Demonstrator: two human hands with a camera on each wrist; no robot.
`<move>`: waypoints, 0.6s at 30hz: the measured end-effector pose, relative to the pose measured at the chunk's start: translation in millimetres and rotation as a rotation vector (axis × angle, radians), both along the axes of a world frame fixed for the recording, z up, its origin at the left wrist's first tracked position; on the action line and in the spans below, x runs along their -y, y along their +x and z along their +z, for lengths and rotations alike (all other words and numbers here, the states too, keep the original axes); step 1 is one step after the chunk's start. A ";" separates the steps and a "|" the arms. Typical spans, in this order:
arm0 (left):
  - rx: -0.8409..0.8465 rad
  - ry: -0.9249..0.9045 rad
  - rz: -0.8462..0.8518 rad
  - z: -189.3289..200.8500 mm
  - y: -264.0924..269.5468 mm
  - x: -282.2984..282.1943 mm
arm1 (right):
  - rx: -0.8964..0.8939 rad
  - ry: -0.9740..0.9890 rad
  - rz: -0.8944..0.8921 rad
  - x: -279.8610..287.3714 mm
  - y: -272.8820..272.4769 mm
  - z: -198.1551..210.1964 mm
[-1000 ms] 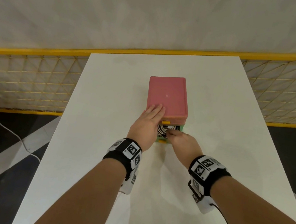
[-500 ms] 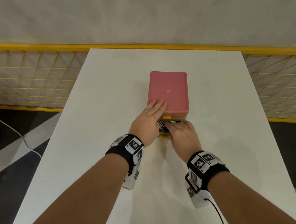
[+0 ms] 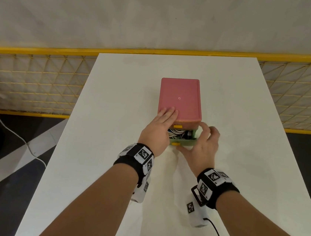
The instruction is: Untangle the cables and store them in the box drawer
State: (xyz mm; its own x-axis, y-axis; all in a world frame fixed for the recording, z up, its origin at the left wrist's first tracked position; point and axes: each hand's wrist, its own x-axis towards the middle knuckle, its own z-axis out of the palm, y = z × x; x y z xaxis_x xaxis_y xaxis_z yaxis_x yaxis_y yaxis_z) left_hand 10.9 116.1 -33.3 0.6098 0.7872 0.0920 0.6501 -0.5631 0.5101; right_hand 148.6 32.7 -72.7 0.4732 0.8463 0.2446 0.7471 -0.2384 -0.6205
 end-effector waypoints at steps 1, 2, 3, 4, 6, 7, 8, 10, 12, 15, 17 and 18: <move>-0.006 -0.002 0.001 -0.2 -0.2 -0.2 | -0.026 -0.006 -0.053 -2.6 -0.5 -2.7; -0.006 -0.006 -0.001 -0.4 -0.3 -0.6 | -0.057 -0.012 -0.092 -7.8 -0.7 -5.1; -0.013 -0.019 0.003 0.5 -0.6 -0.9 | -0.091 -0.019 -0.127 -15.4 -0.4 -5.9; -0.010 -0.025 -0.001 0.8 -0.7 -1.9 | -0.126 -0.024 -0.156 -24.1 0.1 -6.9; -0.010 -0.019 -0.005 1.8 -0.2 -2.1 | -0.174 -0.049 -0.202 -38.6 0.2 -4.0; -0.012 -0.020 -0.005 2.8 -0.3 -2.7 | -0.187 -0.063 -0.209 -42.9 0.9 -3.5; -0.011 -0.020 -0.008 3.7 -0.5 -3.4 | -0.193 -0.076 -0.199 -45.0 1.9 -5.2; -0.009 -0.024 -0.007 2.2 -0.5 -1.4 | -0.195 -0.102 -0.167 -41.8 3.4 -7.2; -0.014 -0.016 -0.010 0.4 -0.6 -0.4 | -0.165 -0.102 -0.147 -37.3 5.5 -7.1; 0.022 -0.051 -0.019 5.0 -1.5 -5.2 | -0.149 -0.085 -0.105 -37.1 6.6 9.9; 0.126 -0.123 0.009 9.6 -5.5 -1.7 | -0.140 -0.052 -0.057 -33.0 8.9 23.6; 0.252 -0.209 0.063 11.2 -7.7 -1.3 | -0.148 0.006 -0.030 -30.9 12.0 28.0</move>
